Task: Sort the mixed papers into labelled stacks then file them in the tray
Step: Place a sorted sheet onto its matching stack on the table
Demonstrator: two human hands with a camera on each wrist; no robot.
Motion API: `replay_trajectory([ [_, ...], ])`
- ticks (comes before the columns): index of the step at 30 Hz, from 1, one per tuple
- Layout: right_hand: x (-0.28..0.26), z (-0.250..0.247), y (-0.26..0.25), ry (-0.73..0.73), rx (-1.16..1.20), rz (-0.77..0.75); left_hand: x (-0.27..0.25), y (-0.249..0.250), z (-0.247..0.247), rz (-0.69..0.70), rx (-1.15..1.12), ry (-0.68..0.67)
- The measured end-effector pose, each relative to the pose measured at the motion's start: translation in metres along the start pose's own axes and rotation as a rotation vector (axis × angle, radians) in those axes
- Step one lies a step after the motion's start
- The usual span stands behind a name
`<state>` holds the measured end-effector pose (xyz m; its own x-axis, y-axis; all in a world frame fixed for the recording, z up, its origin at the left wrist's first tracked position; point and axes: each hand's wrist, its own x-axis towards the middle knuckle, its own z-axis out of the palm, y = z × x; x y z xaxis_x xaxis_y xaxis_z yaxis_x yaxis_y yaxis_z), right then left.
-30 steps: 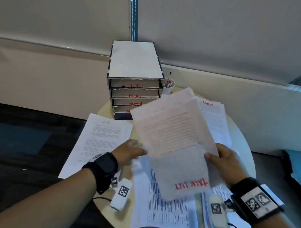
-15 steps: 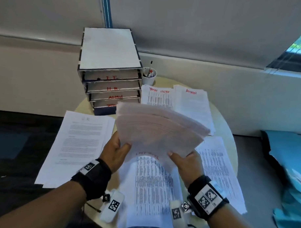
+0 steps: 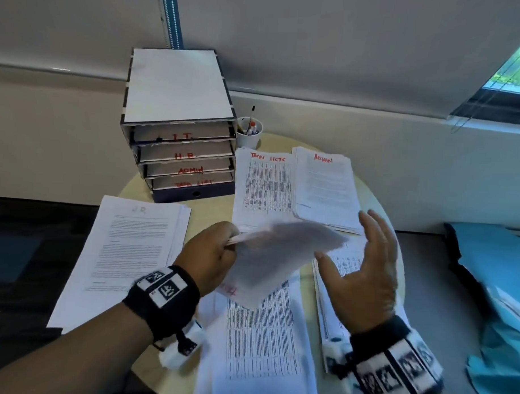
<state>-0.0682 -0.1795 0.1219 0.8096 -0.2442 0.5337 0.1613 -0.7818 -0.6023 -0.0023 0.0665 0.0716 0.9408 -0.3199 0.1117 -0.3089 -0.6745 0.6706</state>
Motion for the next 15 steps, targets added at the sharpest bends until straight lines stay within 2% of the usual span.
replay_trajectory([
  [1,0.005,-0.011,-0.011,-0.019,-0.094,-0.200,0.004,0.013,-0.005,0.113,0.115,-0.026],
  [2,0.009,-0.017,-0.023,-0.092,-0.197,-0.337,0.007,0.028,-0.009,0.215,0.210,-0.065],
  [3,0.010,-0.021,-0.032,-0.206,-0.300,-0.405,0.008,0.042,-0.010,0.311,0.284,-0.099],
  [6,0.003,-0.018,-0.040,-0.555,-0.529,-0.398,0.007,0.067,0.001,0.497,0.396,-0.140],
  [7,0.001,-0.018,-0.035,-0.619,-0.557,-0.333,0.006,0.070,0.005,0.508,0.391,-0.167],
  [9,-0.003,-0.020,-0.013,-0.704,-0.578,-0.215,0.010,0.068,0.007,0.445,0.331,-0.253],
  [12,-0.003,-0.037,0.038,-0.788,-0.364,0.088,0.015,0.042,-0.001,0.255,0.065,-0.358],
  [15,-0.011,-0.065,0.115,-0.672,-0.205,0.484,0.012,0.000,-0.005,0.062,-0.119,-0.214],
])
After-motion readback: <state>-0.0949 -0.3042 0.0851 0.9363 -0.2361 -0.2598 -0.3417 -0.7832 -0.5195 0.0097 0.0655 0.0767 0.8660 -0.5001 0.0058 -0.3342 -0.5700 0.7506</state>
